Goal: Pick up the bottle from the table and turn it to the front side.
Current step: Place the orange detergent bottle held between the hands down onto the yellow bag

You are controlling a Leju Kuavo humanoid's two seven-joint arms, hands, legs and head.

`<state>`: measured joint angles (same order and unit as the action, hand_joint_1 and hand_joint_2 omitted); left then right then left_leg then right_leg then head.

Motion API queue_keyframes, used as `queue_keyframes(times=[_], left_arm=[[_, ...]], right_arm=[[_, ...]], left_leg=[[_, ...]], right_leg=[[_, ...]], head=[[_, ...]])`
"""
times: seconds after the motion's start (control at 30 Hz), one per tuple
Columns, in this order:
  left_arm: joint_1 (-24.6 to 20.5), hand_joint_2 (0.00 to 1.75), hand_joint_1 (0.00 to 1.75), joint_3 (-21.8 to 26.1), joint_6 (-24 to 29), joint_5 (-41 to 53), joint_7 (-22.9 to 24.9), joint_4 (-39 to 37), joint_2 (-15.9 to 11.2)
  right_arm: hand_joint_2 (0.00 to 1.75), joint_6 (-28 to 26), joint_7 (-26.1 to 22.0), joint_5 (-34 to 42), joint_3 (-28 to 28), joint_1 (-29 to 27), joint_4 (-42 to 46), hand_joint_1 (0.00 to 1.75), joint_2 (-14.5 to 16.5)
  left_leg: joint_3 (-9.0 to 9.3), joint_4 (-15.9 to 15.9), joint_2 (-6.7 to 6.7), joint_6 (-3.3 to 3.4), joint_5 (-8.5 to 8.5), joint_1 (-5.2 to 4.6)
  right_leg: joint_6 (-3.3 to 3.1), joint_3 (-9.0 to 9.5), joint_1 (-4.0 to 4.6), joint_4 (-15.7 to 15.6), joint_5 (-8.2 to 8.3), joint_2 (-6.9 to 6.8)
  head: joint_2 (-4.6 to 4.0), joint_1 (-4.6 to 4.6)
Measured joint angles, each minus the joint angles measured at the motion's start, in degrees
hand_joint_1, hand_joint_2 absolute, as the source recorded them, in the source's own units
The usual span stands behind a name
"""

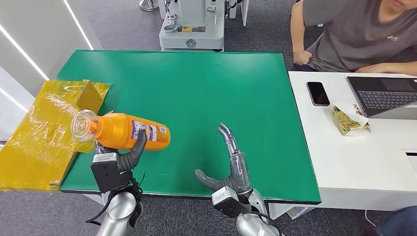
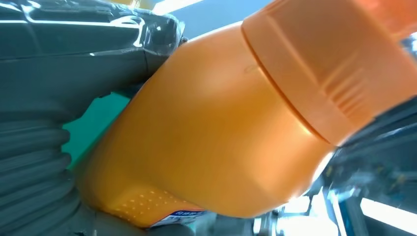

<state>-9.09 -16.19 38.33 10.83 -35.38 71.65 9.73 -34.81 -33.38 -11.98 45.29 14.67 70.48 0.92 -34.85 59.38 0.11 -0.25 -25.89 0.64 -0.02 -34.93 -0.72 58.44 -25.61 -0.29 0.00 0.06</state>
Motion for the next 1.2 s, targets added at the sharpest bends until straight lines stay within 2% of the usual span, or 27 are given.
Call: queue_keyframes(times=[0.1,0.3,0.43,0.6,0.7,0.87,1.1,1.2], left_arm=[[-1.3,1.75,1.75,1.9,1.0,7.2,2.2,-0.1,-1.2],[-3.1,1.75,1.75,8.6,1.4,31.9,8.7,-0.6,-4.9],[-6.5,1.75,1.75,10.6,1.0,34.5,11.7,-3.2,-9.5],[-13.5,1.75,1.75,8.6,-8.8,40.0,17.6,-11.2,-16.9],[-16.8,1.75,1.75,7.0,-10.7,42.0,19.0,-15.8,-20.3],[-19.7,1.75,1.75,4.9,-12.1,43.5,19.7,-19.6,-23.1],[-27.3,1.75,1.75,-1.8,-21.1,48.5,18.7,-28.1,-27.0],[-29.6,1.75,1.75,-4.4,-22.1,50.3,18.9,-31.9,-27.6]], right_arm=[[1.75,0.2,0.2,-0.1,0.0,-0.3,0.4,0.00,0.0],[1.75,0.3,0.3,0.1,0.0,-2.2,1.5,0.00,-0.1],[1.75,1.1,0.3,1.4,-0.1,-3.0,2.1,0.00,-0.4],[1.75,1.4,-0.1,2.9,-0.1,-3.7,3.1,0.00,-0.9],[1.75,1.5,-0.1,3.1,-0.1,-4.5,4.1,0.00,-1.3],[1.75,1.5,0.2,3.1,-0.1,-5.2,5.1,0.00,-1.6],[1.75,2.3,2.1,3.0,-0.5,-6.9,8.1,0.00,-2.1],[1.75,2.4,2.2,3.0,-0.6,-7.6,9.1,0.00,-2.3]], left_leg=[[0.00,0.0,0.00,-0.04,0.03,0.00],[0.00,0.0,0.01,-0.04,0.02,0.01],[0.00,0.0,0.01,-0.10,0.06,0.04],[0.01,0.0,0.09,-0.19,0.12,0.04],[-0.01,0.0,0.24,-0.22,0.14,0.04],[-0.04,0.0,0.23,-0.22,0.14,0.03],[-0.08,0.0,0.23,-0.27,0.17,0.04],[-0.08,0.0,0.24,-0.29,0.18,0.04]], right_leg=[[0.00,0.00,0.00,0.0,0.00,0.00],[-0.03,-0.04,0.01,0.0,-0.01,0.03],[-0.06,-0.07,0.03,0.0,-0.03,0.02],[-0.16,-0.13,0.03,0.1,0.04,0.10],[-0.27,-0.22,0.03,0.1,0.12,0.25],[-0.28,-0.27,0.03,0.1,0.11,0.26],[-0.29,-0.32,0.03,0.2,0.12,0.26],[-0.30,-0.32,0.03,0.2,0.13,0.27]], head=[[0.00,0.00],[0.00,0.00],[0.00,-0.01],[0.00,0.01],[0.00,0.01],[0.00,0.01],[0.00,0.01],[0.00,0.01]])
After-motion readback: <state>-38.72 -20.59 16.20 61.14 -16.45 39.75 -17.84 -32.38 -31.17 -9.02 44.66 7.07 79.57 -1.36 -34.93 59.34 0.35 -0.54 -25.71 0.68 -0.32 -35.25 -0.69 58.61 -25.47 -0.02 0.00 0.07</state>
